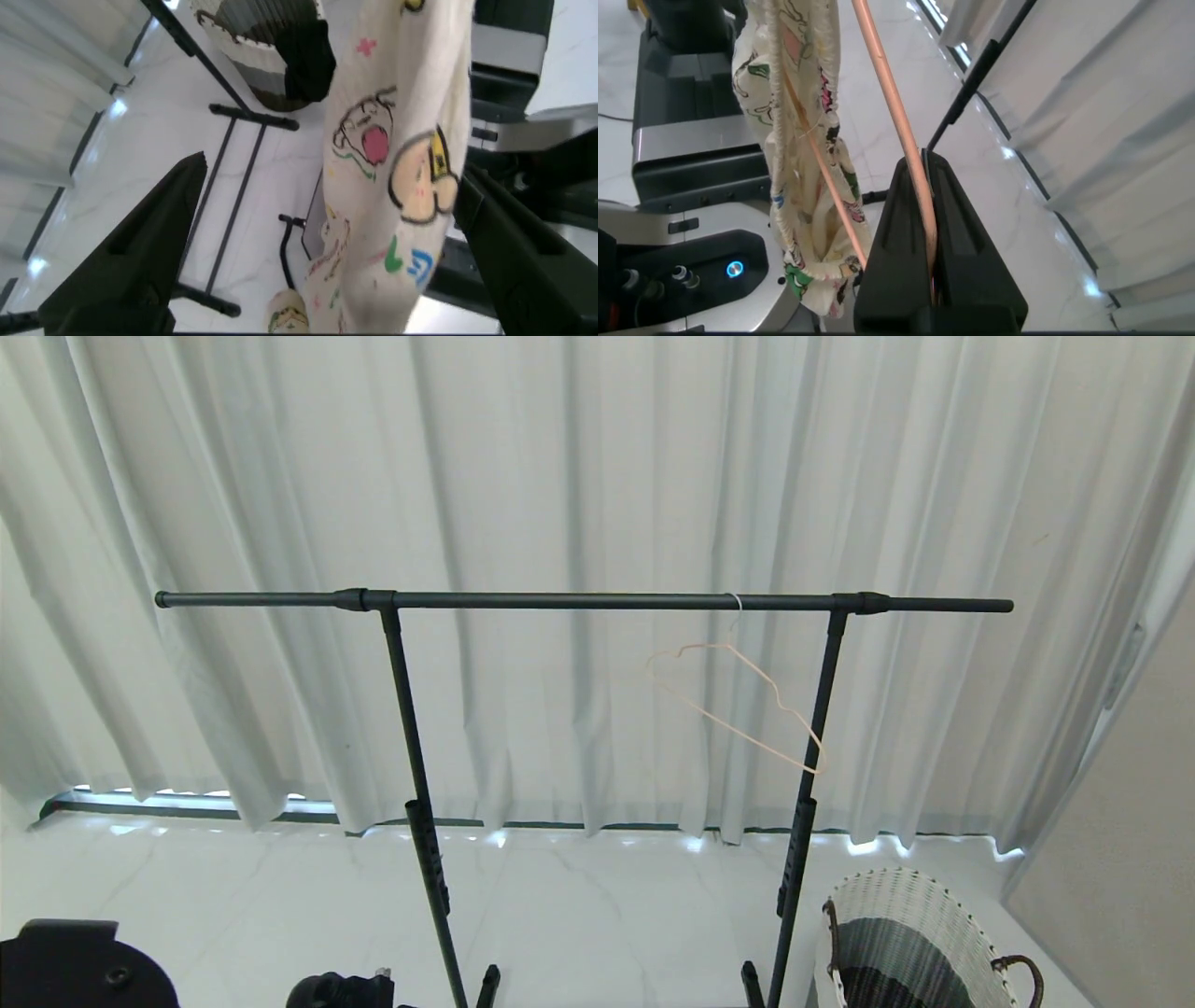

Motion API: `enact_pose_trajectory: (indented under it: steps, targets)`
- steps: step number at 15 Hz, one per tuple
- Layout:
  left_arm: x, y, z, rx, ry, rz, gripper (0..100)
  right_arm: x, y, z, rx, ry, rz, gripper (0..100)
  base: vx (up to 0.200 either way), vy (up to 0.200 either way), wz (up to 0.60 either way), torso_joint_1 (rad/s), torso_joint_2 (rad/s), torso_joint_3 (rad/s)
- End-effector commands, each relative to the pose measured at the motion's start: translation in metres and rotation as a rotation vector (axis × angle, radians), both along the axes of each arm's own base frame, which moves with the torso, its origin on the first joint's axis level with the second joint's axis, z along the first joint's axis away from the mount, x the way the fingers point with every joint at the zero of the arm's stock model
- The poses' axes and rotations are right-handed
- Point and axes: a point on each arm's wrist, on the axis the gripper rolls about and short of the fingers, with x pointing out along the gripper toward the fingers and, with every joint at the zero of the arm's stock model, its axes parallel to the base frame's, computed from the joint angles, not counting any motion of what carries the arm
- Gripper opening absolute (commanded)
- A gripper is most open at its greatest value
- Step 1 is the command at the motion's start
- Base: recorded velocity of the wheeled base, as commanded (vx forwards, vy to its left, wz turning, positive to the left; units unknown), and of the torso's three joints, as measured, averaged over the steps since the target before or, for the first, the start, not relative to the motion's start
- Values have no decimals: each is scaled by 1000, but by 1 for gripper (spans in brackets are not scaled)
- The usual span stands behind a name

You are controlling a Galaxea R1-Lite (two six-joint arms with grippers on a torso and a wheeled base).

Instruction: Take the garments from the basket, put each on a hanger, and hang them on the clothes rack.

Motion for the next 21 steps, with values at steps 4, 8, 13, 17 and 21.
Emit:
enact_pose_trajectory:
  steps: [4,8,13,17,21]
  targets:
    - [10,-16,-7,-1,-1,1,100,0,3,3,10,-17,5,0,0,0,0,0,0,0]
    - [11,-17,-8,2,1,1,0,1,4,6,21,-22,5,0,0,0,0,0,0,0]
    - [11,-16,-10,8,5,3,0,0,1,7,24,-41,7,0,0,0,0,0,0,0]
    - [14,-11,-14,23,11,40,0,0,-3,3,4,-53,-8,100,0,0,0,0,0,0]
    - [25,7,-30,109,-3,213,0,-2,-11,-8,-46,-43,-53,100,0,0,0,0,0,0]
